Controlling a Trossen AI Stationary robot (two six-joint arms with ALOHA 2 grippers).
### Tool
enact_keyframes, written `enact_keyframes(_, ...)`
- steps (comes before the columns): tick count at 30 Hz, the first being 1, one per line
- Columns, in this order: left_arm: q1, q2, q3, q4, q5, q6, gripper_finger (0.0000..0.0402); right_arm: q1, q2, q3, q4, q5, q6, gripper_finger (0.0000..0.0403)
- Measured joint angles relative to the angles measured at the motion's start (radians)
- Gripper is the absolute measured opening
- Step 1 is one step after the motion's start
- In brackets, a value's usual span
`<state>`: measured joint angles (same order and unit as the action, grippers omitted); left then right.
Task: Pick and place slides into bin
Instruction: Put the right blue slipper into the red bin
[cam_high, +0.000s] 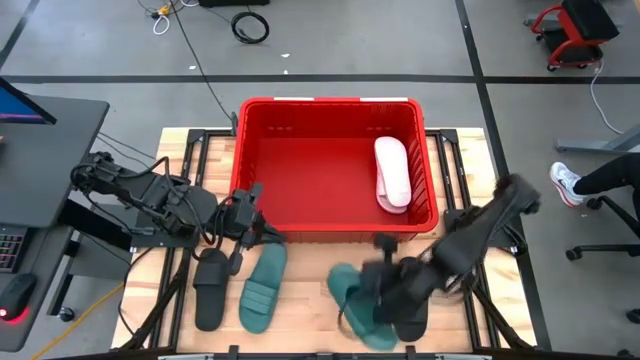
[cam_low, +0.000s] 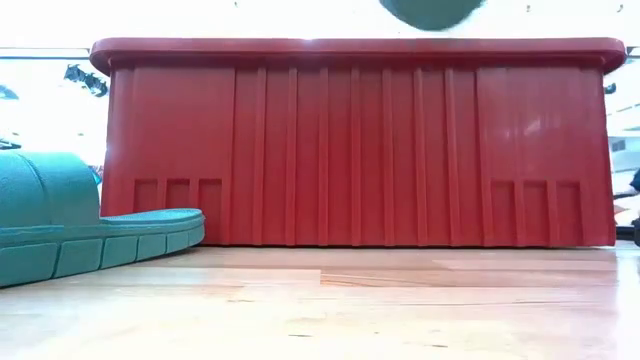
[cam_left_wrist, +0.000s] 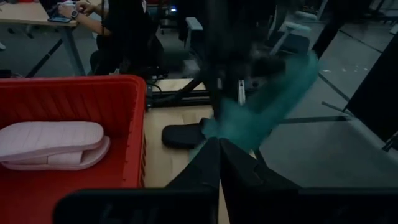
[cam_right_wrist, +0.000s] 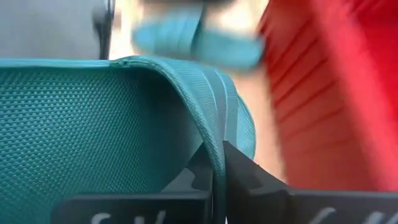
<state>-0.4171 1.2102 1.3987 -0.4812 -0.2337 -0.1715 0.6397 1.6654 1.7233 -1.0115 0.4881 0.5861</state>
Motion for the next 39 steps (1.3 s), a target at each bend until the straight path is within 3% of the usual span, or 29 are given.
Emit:
enact_keyframes(8,0.01,-0.012,0.002,0.054,0.0,0.029,0.0013,-0.163,-0.188,0.001,0.085,0.261,-0.144,0.001)
enact_keyframes(15,0.085,-0.051,0.002,0.066,-0.015,0.137,0.0006,-0.41,-0.187,0.001,0.084,0.274,-0.19,0.0009)
enact_keyframes(23,0.201,-0.087,0.003,0.021,-0.016,0.214,0.0025,-0.607,-0.063,0.0,0.077,0.244,-0.56,0.0011)
enact_keyframes(32,0.247,-0.108,0.002,-0.12,-0.016,0.237,0.001,-0.77,0.086,-0.032,0.059,0.247,-0.774,0.0009)
enact_keyframes(39,0.253,-0.113,0.002,-0.168,-0.014,0.249,0.0014,-0.835,0.12,-0.209,0.212,0.249,-0.911,0.0009)
